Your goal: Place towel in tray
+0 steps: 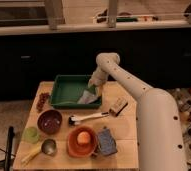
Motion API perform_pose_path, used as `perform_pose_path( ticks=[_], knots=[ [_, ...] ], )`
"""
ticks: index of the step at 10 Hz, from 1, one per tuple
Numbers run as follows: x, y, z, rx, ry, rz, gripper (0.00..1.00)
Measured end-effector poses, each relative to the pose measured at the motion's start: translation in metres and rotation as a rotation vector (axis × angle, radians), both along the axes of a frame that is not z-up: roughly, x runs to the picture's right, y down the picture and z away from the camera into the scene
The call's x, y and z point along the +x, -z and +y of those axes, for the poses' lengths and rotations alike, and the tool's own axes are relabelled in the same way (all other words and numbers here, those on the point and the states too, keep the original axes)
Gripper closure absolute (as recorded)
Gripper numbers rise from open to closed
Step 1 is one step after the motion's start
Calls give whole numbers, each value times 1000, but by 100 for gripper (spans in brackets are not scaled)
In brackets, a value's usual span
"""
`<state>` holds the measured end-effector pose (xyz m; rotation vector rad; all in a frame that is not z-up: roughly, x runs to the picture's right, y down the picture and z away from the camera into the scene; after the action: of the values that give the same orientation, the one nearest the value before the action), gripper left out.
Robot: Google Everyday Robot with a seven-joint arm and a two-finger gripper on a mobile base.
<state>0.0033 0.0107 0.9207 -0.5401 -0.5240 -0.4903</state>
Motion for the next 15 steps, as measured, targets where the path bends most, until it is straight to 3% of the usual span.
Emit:
perform_pose_path(
  ticks=[4, 7, 15],
  knots=[
    [1, 6, -16, 23, 3, 0, 20],
    [3, 25, -38, 60, -6, -6, 20],
    [2, 27, -40, 72, -6, -11, 20]
  ],
)
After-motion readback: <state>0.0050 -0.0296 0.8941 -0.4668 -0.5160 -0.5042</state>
